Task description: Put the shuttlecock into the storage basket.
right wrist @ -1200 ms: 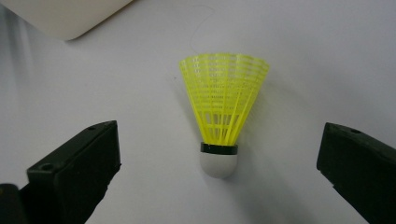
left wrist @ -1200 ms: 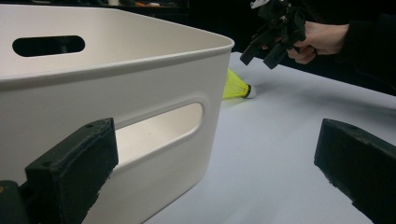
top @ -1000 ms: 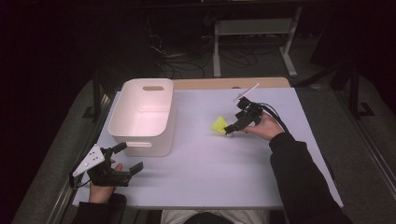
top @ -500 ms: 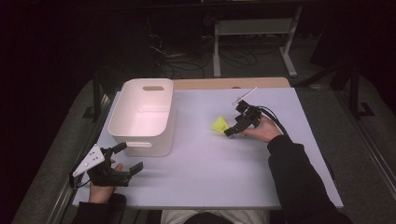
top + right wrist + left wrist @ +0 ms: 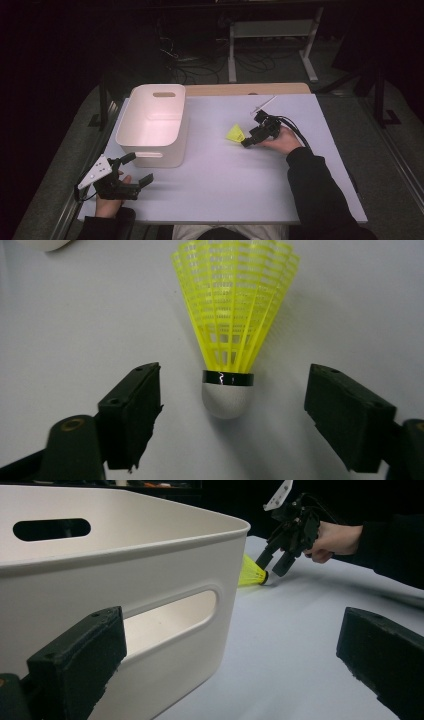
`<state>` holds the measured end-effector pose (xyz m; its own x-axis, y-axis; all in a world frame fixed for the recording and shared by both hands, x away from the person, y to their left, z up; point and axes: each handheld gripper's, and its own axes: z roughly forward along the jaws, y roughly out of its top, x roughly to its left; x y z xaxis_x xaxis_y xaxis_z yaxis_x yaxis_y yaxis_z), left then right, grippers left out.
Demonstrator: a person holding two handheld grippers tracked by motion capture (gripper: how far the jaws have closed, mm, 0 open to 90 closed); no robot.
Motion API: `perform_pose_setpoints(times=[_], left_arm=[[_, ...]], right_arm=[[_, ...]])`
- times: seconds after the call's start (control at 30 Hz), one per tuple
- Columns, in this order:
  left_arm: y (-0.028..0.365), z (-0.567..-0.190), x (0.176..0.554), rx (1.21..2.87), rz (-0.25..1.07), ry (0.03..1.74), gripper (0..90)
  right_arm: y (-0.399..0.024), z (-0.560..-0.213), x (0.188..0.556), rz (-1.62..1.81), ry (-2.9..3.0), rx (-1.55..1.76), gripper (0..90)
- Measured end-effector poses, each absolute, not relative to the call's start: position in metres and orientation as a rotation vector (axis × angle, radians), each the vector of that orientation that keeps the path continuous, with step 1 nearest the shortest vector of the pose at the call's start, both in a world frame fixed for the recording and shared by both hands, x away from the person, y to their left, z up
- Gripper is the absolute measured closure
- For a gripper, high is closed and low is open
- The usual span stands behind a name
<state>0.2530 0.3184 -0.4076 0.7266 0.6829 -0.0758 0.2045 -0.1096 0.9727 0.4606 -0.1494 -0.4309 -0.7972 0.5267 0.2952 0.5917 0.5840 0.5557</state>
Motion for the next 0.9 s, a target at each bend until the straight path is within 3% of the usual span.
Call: perform_pose_setpoints(times=[0.03,0.9], left_arm=[[0.3184,-0.4076,0.2530,1.668,0.471,0.719,0.0],[0.3184,-0.4077,0.2531,1.669,0.470,0.718,0.0]], right_arm=[[-0.1494,-0.4308,0.4606,-1.011,-2.714,-0.944,32.4],[-0.1395,-0.4378,0.4590,-0.945,-2.759,-0.899,62.0]])
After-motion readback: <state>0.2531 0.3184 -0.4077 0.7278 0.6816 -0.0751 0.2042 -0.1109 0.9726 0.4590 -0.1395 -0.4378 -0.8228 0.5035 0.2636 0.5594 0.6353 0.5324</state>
